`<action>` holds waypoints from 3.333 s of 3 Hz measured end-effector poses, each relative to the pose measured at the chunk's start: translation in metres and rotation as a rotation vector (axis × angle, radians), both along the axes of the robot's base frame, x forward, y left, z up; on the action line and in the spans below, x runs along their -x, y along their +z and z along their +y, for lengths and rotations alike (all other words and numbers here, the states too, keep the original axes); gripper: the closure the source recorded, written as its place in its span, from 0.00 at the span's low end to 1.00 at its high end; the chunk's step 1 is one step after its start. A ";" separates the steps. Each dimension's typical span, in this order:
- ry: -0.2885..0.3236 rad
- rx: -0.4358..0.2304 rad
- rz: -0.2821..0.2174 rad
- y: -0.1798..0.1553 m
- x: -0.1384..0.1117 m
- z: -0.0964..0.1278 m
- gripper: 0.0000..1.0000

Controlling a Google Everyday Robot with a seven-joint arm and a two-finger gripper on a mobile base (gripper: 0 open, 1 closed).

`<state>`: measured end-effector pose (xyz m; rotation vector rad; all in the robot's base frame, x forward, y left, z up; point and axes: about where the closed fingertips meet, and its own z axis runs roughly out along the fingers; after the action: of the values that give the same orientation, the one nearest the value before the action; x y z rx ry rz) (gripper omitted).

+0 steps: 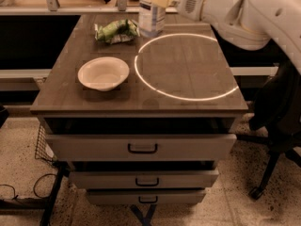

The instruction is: Place blue plastic bottle into paper bowl

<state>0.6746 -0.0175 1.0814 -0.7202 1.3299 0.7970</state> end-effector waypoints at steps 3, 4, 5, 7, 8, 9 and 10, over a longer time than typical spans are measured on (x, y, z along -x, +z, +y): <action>0.088 0.007 0.017 -0.039 0.035 0.087 1.00; 0.123 0.029 0.051 -0.073 0.045 0.121 1.00; 0.125 0.029 0.050 -0.074 0.045 0.123 1.00; 0.154 -0.013 0.067 -0.088 0.046 0.141 1.00; 0.157 -0.001 0.065 -0.094 0.040 0.144 1.00; 0.149 0.046 0.067 -0.109 0.031 0.140 1.00; 0.158 0.034 0.070 -0.116 0.032 0.142 1.00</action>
Offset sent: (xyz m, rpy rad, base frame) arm -0.0394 0.0933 -0.0354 0.0029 -0.0067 0.0915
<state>0.6429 0.1242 0.9657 -0.8382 1.3643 0.9352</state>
